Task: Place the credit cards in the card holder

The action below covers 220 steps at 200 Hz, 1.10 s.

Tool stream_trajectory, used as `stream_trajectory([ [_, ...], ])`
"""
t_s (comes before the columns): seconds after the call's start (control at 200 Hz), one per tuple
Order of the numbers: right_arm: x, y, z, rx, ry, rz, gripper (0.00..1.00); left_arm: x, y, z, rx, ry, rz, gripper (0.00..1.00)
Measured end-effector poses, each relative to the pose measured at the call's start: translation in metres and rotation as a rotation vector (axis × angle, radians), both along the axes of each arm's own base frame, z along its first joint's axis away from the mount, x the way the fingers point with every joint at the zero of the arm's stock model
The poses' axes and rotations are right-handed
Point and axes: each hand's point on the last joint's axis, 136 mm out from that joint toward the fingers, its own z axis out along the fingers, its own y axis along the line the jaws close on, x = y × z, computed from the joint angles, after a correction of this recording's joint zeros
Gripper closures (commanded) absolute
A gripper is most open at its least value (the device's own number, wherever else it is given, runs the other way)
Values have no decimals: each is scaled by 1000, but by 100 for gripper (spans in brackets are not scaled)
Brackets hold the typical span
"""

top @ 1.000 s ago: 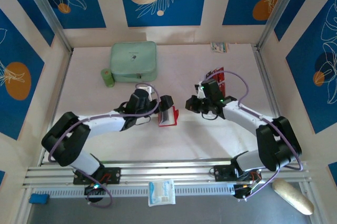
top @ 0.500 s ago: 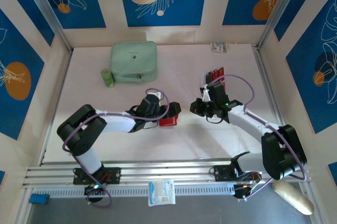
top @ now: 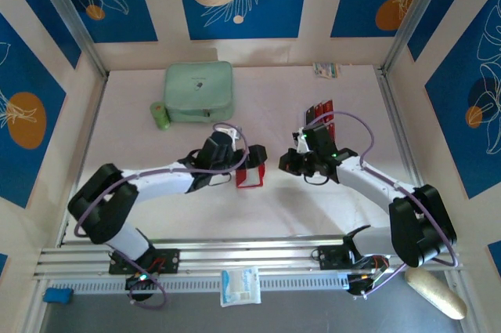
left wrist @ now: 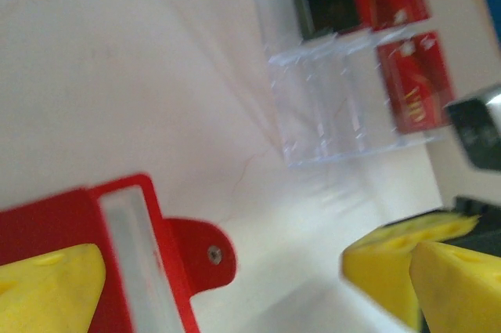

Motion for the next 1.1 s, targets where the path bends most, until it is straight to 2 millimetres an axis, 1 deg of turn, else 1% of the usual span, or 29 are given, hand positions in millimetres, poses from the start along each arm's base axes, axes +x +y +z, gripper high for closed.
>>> stream_trajectory([
  [0.085,-1,18,9,8,-18,47,100,9,14,26,-19,-47,25,0],
  [0.155,-3,37,16,9,-33,93,100,15,32,45,-24,-81,58,0],
  [0.24,-4,62,22,4,-46,149,100,20,56,63,-18,-112,107,0],
  [0.355,-5,96,26,1,-51,221,100,22,90,79,17,-146,192,0],
  [0.425,-3,115,27,-5,-53,254,100,20,109,82,46,-157,241,0],
  [0.49,0,131,27,-11,-57,281,100,17,125,78,76,-149,284,0],
  [0.575,5,150,25,-25,-57,311,100,13,141,64,120,-122,325,0],
  [0.655,13,164,21,-42,-54,331,100,7,151,44,169,-82,347,0],
  [0.73,19,168,15,-66,-51,338,100,2,157,27,208,-46,353,0],
  [0.83,21,164,3,-113,-35,340,100,-4,163,12,243,-14,358,0],
  [0.985,20,148,-12,-170,-8,331,100,-5,164,-1,283,7,346,0],
  [1.1,21,126,-26,-202,18,296,100,-5,164,-12,316,29,332,0],
])
